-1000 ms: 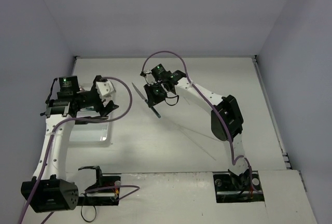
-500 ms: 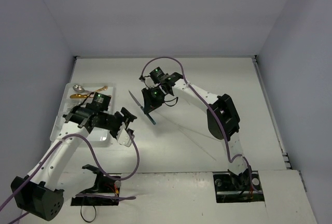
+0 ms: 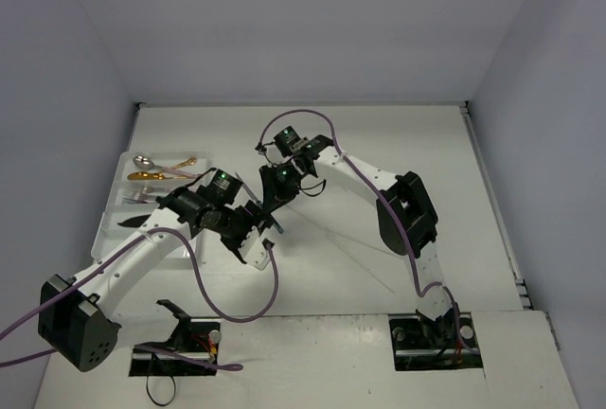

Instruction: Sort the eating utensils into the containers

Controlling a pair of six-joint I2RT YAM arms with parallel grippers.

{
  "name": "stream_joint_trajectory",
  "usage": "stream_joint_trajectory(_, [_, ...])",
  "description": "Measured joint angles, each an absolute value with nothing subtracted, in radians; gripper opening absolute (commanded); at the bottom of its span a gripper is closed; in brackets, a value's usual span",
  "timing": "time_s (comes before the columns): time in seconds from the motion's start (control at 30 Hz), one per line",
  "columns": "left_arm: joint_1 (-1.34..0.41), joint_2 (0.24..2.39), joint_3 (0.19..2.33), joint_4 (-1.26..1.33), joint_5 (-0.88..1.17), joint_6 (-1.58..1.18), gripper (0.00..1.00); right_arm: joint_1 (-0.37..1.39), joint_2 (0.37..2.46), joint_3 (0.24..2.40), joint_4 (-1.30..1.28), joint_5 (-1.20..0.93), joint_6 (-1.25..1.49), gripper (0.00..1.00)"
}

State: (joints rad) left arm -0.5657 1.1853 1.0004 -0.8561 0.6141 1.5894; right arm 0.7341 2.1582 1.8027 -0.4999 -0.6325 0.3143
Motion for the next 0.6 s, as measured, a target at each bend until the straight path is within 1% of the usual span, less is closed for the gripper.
stream_joint_trajectory(0.3, [-0.597, 1.203, 0.964, -0.668, 0.524, 1.487, 0.58, 0.734, 2.158, 1.803, -0.5, -0.678, 0.33, 0.0])
stream_joint_trajectory(0.6, [-0.601, 1.211, 0.907, -0.593, 0.527, 1.483, 0.58, 0.735, 2.158, 1.809, -0.501, -0.727, 0.347, 0.0])
